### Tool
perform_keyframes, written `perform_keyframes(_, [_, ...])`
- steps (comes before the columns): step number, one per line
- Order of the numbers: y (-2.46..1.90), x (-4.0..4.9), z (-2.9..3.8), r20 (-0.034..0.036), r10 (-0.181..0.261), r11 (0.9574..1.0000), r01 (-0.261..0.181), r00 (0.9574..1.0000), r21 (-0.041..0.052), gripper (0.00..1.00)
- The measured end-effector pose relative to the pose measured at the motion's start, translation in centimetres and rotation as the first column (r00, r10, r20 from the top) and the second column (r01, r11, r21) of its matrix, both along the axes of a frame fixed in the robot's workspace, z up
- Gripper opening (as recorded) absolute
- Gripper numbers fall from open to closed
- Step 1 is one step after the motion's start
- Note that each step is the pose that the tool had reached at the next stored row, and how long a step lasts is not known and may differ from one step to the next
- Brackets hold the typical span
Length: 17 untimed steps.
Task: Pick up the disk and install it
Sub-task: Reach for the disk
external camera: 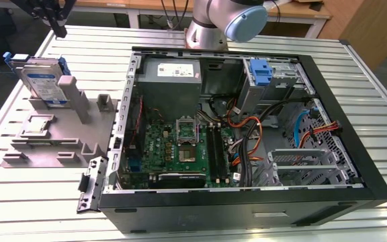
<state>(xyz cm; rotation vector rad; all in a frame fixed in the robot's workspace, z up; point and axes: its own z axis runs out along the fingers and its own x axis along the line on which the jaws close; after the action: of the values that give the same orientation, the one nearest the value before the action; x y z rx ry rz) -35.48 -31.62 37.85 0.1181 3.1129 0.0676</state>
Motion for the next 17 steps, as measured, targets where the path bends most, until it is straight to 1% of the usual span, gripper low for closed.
perform_keyframes(17, [0.22,-0.39,-0.03,0.0000,0.000,1.0000,0.000,1.0000,0.0000,0.10])
